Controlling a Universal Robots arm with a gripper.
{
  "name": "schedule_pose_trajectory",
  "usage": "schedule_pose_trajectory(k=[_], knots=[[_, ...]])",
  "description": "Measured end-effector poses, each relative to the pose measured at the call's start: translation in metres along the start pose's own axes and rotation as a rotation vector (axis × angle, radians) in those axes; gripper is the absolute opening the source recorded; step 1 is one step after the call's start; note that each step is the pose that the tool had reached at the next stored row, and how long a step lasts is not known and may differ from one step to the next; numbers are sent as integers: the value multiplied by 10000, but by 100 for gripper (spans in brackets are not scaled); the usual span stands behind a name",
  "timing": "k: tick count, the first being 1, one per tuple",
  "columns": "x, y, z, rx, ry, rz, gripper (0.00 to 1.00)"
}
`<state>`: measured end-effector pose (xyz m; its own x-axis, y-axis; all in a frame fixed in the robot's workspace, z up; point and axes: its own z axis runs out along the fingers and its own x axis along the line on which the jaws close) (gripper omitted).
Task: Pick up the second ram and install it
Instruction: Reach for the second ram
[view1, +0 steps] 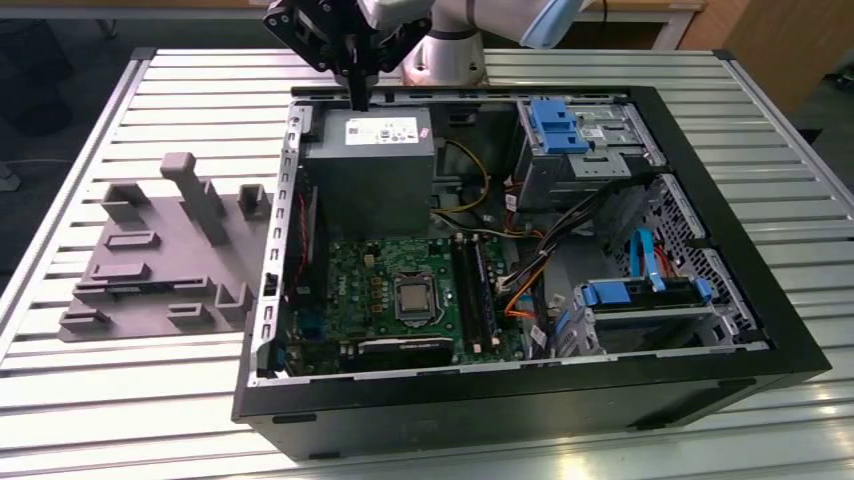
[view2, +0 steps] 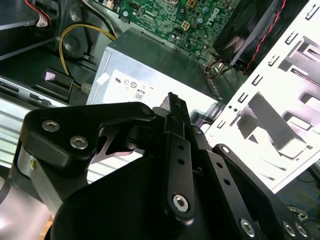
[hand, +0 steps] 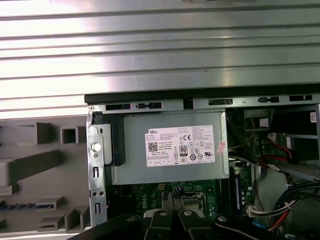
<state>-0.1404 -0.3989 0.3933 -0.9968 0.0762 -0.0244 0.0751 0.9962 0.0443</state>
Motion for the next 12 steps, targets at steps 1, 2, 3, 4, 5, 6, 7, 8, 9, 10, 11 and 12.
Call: schedule_pose_trajectory(k=[1, 2, 3, 4, 5, 6, 7, 8, 9, 10, 11, 12], knots=[[2, 0, 0, 0, 0, 0, 11], [5, 0, 0, 0, 0, 0, 11], [7, 0, 0, 0, 0, 0, 11], [10, -1, 0, -1, 0, 0, 11], [13, -1, 0, 0, 0, 0, 11], [16, -1, 0, -1, -1, 0, 11], [19, -1, -1, 0, 0, 0, 11], [23, -2, 0, 0, 0, 0, 11], [26, -2, -1, 0, 0, 0, 11], [29, -2, 0, -1, -1, 0, 11], [33, -3, -1, 0, 0, 0, 11], [37, -3, -1, 0, 0, 0, 11]])
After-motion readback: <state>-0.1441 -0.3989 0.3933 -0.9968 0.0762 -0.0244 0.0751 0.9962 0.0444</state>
